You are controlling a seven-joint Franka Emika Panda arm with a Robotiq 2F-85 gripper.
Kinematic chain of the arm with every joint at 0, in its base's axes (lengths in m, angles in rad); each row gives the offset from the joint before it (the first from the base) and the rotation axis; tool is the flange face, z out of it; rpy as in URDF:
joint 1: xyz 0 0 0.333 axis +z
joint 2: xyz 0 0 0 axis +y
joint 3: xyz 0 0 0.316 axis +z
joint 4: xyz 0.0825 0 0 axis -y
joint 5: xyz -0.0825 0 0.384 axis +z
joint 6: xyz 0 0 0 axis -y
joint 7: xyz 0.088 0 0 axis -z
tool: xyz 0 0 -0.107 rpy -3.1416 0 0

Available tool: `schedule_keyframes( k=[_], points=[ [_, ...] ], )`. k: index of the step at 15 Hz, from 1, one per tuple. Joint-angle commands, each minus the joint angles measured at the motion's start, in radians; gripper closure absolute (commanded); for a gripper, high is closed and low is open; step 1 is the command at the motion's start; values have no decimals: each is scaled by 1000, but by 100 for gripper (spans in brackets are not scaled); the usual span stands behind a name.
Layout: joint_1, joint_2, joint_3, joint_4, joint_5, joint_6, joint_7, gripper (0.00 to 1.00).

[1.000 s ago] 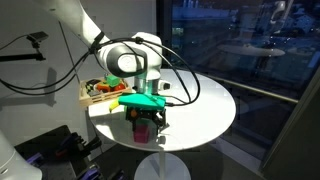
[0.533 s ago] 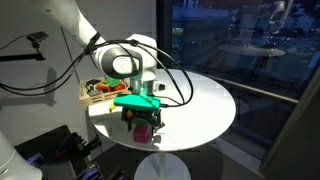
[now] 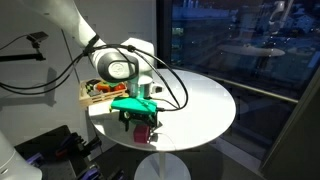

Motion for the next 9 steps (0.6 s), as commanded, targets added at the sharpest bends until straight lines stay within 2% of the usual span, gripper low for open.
schedule_keyframes(
  k=[1, 4, 5, 6, 7, 9],
  points=[
    [-6, -26, 0, -27, 38, 38, -69, 0],
    [-7, -24, -1, -30, 49, 61, -92, 0],
    [-8, -22, -1, -31, 53, 70, -97, 25],
    [-8, -18, -1, -29, 59, 75, -104, 25],
    [-8, -16, -1, -29, 63, 81, -107, 32],
    [-8, -12, -1, -28, 66, 90, -110, 51]
  ],
)
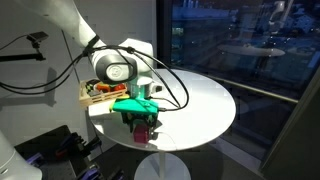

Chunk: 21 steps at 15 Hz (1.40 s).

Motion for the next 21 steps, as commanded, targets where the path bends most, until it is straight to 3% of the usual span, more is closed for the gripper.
schedule_keyframes(
  k=[1, 2, 3, 21],
  points=[
    [-7, -11, -1, -13, 30, 29, -44, 58],
    [-7, -12, -1, -14, 31, 30, -45, 66],
    [-6, -13, 0, -14, 32, 32, -42, 68],
    [62, -6, 61, 6, 26, 41, 101, 69]
  ],
)
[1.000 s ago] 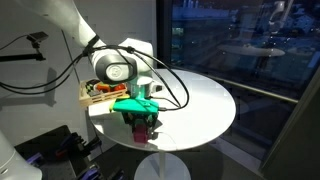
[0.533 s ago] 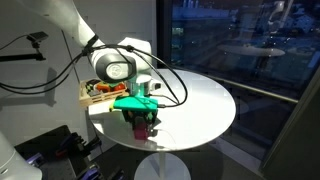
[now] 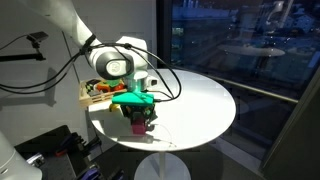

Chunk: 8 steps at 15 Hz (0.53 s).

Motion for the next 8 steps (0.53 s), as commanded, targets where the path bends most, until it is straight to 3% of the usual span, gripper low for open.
schedule_keyframes(
  k=[1, 8],
  points=[
    [14, -5, 17, 13, 25, 2, 41, 69],
    [29, -21, 32, 23, 41, -8, 102, 69]
  ],
)
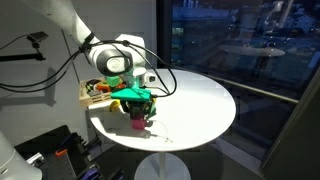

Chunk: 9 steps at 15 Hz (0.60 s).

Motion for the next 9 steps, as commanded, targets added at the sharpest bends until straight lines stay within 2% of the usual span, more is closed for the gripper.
schedule_keyframes(
  k=[1, 9],
  points=[
    [1, -26, 5, 8, 17, -9, 39, 69],
    [-9, -112, -18, -20, -6, -41, 96, 69]
  ],
)
